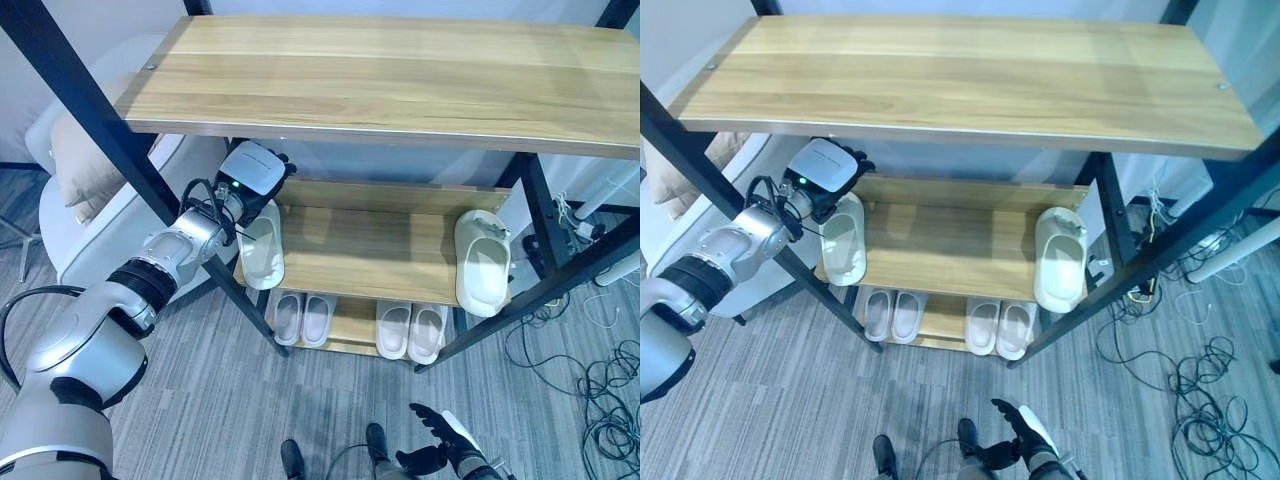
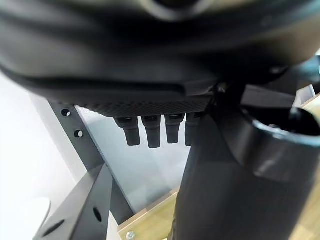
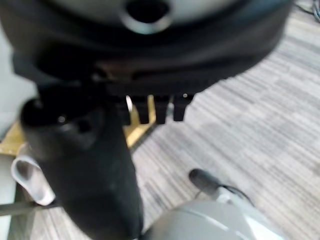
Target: Arrange the slippers neatly on the shoe rack.
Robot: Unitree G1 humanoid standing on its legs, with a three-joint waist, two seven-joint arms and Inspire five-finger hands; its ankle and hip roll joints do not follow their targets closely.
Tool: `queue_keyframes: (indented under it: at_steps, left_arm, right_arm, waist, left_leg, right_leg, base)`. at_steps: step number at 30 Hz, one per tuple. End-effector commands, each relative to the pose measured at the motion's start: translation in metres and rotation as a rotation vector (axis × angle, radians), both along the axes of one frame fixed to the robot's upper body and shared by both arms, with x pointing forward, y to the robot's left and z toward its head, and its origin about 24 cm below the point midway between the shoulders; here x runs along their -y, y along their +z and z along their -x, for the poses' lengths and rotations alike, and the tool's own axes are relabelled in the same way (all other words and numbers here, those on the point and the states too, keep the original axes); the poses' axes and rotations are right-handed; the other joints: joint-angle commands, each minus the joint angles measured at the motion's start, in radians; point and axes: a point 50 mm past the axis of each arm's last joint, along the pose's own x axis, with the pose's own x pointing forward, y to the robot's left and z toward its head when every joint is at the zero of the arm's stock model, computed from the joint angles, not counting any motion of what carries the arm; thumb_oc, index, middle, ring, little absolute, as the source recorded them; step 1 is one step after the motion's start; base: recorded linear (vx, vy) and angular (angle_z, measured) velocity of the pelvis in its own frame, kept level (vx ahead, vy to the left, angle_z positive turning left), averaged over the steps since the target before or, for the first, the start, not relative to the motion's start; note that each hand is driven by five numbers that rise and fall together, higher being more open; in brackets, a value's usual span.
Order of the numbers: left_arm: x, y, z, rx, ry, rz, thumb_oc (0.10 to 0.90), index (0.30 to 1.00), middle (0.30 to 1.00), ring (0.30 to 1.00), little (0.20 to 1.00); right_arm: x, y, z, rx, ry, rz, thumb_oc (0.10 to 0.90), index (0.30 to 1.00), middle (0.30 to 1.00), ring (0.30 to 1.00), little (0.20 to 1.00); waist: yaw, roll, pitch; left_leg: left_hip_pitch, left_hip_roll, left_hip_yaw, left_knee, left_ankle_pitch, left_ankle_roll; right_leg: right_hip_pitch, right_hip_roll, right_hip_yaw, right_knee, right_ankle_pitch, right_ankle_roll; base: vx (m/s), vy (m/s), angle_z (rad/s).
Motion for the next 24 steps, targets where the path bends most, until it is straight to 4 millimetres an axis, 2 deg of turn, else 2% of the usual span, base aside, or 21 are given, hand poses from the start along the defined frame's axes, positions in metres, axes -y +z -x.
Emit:
queue_keyframes:
  at_steps: [1,9,12,13,18,24]
  left_arm:
    - [-0.033,0.080,-0.003,0.261,0.105,0.048,0.800,0.900,0.900,0.900,0.900]
    - [-0.028,0.068,-0.004,0.220,0.088,0.128,0.800,0.900,0.900,0.900,0.900]
    - [-0.031,0.053,-0.005,0.183,0.102,0.145,0.800,0.900,0.900,0.900,0.900]
    - [-0.035,0.040,-0.005,0.151,0.124,0.158,0.800,0.900,0.900,0.900,0.900]
    - [-0.041,0.023,-0.006,0.106,0.161,0.180,0.800,0.900,0.900,0.900,0.900]
    - [-0.034,0.032,-0.007,0.128,0.134,0.197,0.800,0.900,0.900,0.900,0.900]
  right_arm:
    - [0.014,0.013,0.001,0.072,0.007,0.028,0.800,0.900,0.900,0.900,0.900]
    - [0.015,0.013,0.000,0.070,0.001,0.036,0.800,0.900,0.900,0.900,0.900]
    - [0.014,0.012,-0.002,0.073,0.003,0.037,0.800,0.900,0.900,0.900,0.900]
    - [0.014,0.012,-0.003,0.073,0.010,0.043,0.800,0.900,0.900,0.900,0.900]
    - [0.015,0.010,-0.002,0.068,0.014,0.054,0.800,0.900,0.900,0.900,0.900]
    - [0.018,0.011,-0.002,0.074,0.002,0.067,0.800,0.900,0.900,0.900,0.900]
  waist:
    - [0.036,0.007,-0.020]
    - [0.037,0.005,-0.015]
    - [0.038,0.006,-0.010]
    - [0.035,0.005,-0.009]
    - [0.030,0.007,-0.010]
    - [0.027,0.009,-0.007]
  left_leg:
    - [-0.008,-0.009,-0.062,0.003,-0.088,-0.042]
    - [-0.013,-0.009,-0.062,0.003,-0.085,-0.042]
    - [-0.018,-0.008,-0.059,0.003,-0.083,-0.042]
    - [-0.024,-0.007,-0.058,0.003,-0.082,-0.042]
    - [-0.033,-0.007,-0.055,0.003,-0.080,-0.042]
    - [-0.043,-0.008,-0.054,0.003,-0.078,-0.043]
  right_leg:
    - [-0.026,-0.024,-0.062,0.006,-0.091,0.088]
    - [-0.031,-0.023,-0.059,0.006,-0.089,0.086]
    - [-0.039,-0.024,-0.059,0.006,-0.087,0.086]
    - [-0.045,-0.024,-0.055,0.006,-0.086,0.085]
    - [-0.058,-0.023,-0.050,0.006,-0.081,0.085]
    - [-0.068,-0.024,-0.050,0.006,-0.077,0.084]
  base:
    - [0.00,0.000,0.00]
    - [0.00,0.000,0.00]
    - [0.00,0.000,0.00]
    - [0.00,0.000,0.00]
    - [0.00,-0.004,-0.05]
    - [0.00,-0.002,-0.02]
